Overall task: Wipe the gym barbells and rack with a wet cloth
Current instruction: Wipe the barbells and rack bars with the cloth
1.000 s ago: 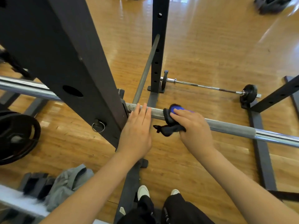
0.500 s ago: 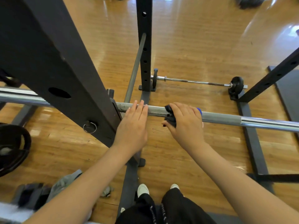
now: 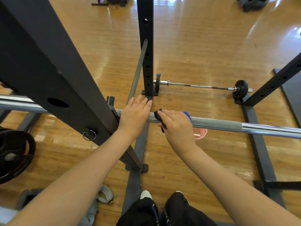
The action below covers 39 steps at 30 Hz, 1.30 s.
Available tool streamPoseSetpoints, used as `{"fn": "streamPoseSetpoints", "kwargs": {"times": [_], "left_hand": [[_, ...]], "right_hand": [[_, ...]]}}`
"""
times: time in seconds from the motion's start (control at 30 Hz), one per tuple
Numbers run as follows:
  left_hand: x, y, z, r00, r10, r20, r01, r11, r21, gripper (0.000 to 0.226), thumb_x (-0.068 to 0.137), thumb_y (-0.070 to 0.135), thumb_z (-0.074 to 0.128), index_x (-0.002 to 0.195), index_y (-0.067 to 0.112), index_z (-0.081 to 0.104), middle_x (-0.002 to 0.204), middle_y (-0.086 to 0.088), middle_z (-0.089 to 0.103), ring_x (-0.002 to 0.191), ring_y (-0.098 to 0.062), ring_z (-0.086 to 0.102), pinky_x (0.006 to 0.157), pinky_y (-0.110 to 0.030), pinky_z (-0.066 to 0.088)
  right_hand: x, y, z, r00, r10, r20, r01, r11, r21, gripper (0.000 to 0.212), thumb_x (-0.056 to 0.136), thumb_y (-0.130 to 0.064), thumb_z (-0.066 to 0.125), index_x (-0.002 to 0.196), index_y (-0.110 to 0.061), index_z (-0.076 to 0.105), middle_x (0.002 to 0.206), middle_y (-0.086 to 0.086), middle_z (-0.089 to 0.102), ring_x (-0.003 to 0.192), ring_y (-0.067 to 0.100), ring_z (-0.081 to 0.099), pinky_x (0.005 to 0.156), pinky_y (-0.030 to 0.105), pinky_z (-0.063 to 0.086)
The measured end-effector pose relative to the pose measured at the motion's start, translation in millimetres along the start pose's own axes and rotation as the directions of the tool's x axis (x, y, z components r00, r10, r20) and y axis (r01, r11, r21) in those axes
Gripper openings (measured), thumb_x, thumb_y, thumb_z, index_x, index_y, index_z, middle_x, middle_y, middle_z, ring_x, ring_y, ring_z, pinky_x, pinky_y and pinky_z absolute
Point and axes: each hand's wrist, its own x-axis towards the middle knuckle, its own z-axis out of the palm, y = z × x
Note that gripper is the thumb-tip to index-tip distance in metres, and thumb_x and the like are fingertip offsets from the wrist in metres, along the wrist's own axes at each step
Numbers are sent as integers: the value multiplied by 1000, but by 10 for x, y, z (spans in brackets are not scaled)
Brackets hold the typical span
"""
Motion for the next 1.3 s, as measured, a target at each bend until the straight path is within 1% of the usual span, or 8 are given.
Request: {"fn": "streamPoseSetpoints", "kwargs": {"times": [0.13,0.23,0.37,0.5,0.73,0.83,1.03,1.3], "left_hand": [[16,-10,19,998,18,-52,-24,994,-105,57,70,-9,71,125,-1,57,132,-19,55,128,-33,47,102,-40,41],[34,0,-52,997,4,75,1,997,-73,46,86,-3,56,130,10,52,146,-6,43,139,-22,32,99,-35,42],[176,-77,-109,965,23,262,-12,999,-43,45,86,3,52,129,18,49,135,-3,51,112,-22,58,69,-33,50],[264,-92,-164,916,91,391,-58,994,-97,59,86,1,50,139,24,41,153,0,28,136,-18,34,88,-39,52],[214,-42,-234,935,47,350,-25,997,-68,69,88,6,55,148,19,24,158,-3,13,145,-21,12,113,-34,23],[130,-34,-121,982,20,187,-15,999,-30,76,84,11,64,148,13,24,156,-6,20,144,-23,16,116,-35,13],[-8,-22,80,982,-24,-188,23,1000,-4,70,59,-7,75,126,-3,55,130,-22,55,125,-38,48,104,-52,33],[130,-61,-122,978,26,209,-26,1000,-1,83,90,3,51,151,13,-5,157,-13,-12,146,-26,-8,117,-37,4]], "right_hand": [[-108,188,-131,993,-43,110,45,999,-16,47,70,-3,75,116,-5,65,116,11,66,103,28,64,87,38,49],[-413,541,-407,996,82,26,-81,996,-42,42,75,-2,64,117,-5,64,120,9,64,108,28,61,93,38,42],[-706,882,-630,980,191,-58,-196,976,-96,42,76,4,73,117,1,63,118,16,64,109,33,60,96,43,41],[-461,635,-393,994,72,-86,-75,997,-23,28,83,-7,62,109,0,68,112,14,67,101,30,63,90,40,44],[-232,398,-245,987,-63,146,68,997,-28,57,67,-14,84,120,-6,64,121,9,64,109,25,61,91,38,44],[-534,746,-490,997,4,80,2,997,-80,42,84,-11,60,126,-7,58,130,8,58,117,26,55,97,37,38],[-718,961,-667,984,141,-104,-152,983,-99,32,84,-7,53,111,3,66,111,17,67,102,35,64,92,40,43],[-26,178,-171,999,12,37,-12,1000,-2,32,70,-5,64,100,-3,72,98,8,73,86,25,69,76,33,52]]}}
